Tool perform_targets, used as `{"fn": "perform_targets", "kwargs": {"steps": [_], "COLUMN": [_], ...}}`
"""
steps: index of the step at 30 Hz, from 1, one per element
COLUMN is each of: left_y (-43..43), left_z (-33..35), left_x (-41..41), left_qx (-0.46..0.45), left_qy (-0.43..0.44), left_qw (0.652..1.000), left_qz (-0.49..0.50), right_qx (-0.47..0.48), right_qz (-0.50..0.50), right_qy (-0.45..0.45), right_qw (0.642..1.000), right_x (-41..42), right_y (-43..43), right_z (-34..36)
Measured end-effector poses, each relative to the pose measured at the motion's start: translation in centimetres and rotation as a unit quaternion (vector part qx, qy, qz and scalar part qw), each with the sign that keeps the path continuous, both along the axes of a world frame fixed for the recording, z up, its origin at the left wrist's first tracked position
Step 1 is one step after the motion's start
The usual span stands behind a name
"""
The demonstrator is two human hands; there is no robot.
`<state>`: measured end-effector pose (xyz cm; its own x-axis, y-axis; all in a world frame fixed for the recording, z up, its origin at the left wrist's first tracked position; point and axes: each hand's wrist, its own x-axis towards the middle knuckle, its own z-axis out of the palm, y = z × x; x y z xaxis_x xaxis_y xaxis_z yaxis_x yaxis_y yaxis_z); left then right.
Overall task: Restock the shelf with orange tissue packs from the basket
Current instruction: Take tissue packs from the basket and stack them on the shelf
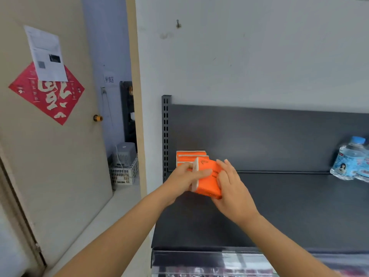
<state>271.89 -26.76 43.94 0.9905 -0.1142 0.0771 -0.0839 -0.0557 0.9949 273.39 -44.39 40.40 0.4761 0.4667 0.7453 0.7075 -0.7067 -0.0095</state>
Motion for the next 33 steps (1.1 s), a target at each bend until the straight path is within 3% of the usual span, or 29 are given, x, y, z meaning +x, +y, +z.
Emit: {"fn": "perform_targets", "kwargs": {"steps": [4, 6, 9, 11, 14, 18, 23, 29, 33], "left_y": [2.6, 3.9, 4.9, 5.0, 4.5, 3.7, 2.7, 2.7, 4.1], "left_z": [-1.6, -2.4, -3.2, -3.8, -4.6, -5.2, -5.3, -5.4, -5.9], "left_x": [0.2, 0.1, 0.2, 0.3, 0.7, 1.0, 0.5, 0.4, -0.2], "left_qx": [-0.011, -0.017, 0.02, 0.068, 0.173, 0.28, 0.277, 0.284, 0.341], "left_qy": [0.006, 0.009, 0.001, -0.012, -0.045, -0.112, -0.123, -0.106, -0.105], "left_qw": [1.0, 1.0, 0.999, 0.997, 0.983, 0.933, 0.927, 0.935, 0.91], "left_qz": [0.006, -0.018, -0.032, -0.015, 0.049, 0.195, 0.221, 0.182, 0.213], "right_qx": [0.013, 0.086, 0.222, 0.242, 0.235, 0.241, 0.216, 0.21, 0.197], "right_qz": [0.071, 0.081, 0.096, 0.094, 0.077, 0.059, 0.022, -0.015, -0.046], "right_qy": [0.122, 0.167, 0.277, 0.32, 0.321, 0.309, 0.301, 0.308, 0.31], "right_qw": [0.99, 0.979, 0.93, 0.911, 0.914, 0.918, 0.929, 0.928, 0.929], "right_x": [-0.2, 0.1, 1.0, 1.6, 2.3, 2.6, 3.0, 2.8, 1.7], "right_y": [-0.1, -0.1, 0.1, 0.3, 0.5, 1.3, 2.2, 2.8, 2.5], "right_z": [-0.8, -1.1, -1.0, -1.0, -1.9, -2.9, -3.0, -2.8, -1.8]}}
